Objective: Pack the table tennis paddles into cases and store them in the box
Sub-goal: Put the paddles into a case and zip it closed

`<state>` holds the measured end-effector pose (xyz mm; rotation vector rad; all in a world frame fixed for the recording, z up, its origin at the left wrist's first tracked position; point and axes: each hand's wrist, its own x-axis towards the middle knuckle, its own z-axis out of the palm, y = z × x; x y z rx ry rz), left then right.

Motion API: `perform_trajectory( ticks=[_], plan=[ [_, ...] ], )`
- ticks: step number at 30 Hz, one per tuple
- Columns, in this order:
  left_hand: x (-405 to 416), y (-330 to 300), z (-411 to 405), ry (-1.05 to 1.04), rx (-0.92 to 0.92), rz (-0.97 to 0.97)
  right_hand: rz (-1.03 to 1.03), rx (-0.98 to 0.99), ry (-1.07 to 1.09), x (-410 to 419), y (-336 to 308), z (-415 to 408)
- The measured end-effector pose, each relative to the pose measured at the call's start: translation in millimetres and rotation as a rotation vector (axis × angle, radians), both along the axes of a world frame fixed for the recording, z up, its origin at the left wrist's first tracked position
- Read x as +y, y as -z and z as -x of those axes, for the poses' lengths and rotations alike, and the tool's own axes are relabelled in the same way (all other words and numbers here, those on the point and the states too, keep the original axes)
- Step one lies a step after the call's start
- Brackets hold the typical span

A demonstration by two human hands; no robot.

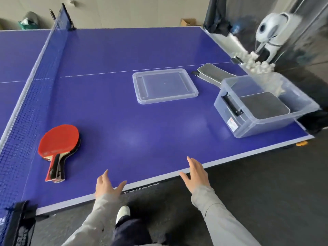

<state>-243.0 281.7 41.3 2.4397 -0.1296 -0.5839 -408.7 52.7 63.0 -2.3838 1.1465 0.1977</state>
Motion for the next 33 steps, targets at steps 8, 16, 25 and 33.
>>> perform_trajectory(
  ticks=[8,16,25,33],
  plan=[
    [-153.4,-54.9,38.9,0.418,-0.188,-0.039,0.056,-0.103,0.237,-68.4,-32.3,89.4],
    [-298.3,-93.2,47.9,0.633,-0.346,-0.001,0.128,-0.145,0.377,-164.2,-57.0,124.1],
    [-441.0,-87.7,30.0,0.666,-0.386,-0.028,0.261,-0.17,0.295,-291.1,-79.5,106.0],
    [-519.7,-96.1,2.9,0.63,-0.354,-0.032,0.28,-0.235,0.212,-380.3,-97.2,70.5]
  ],
)
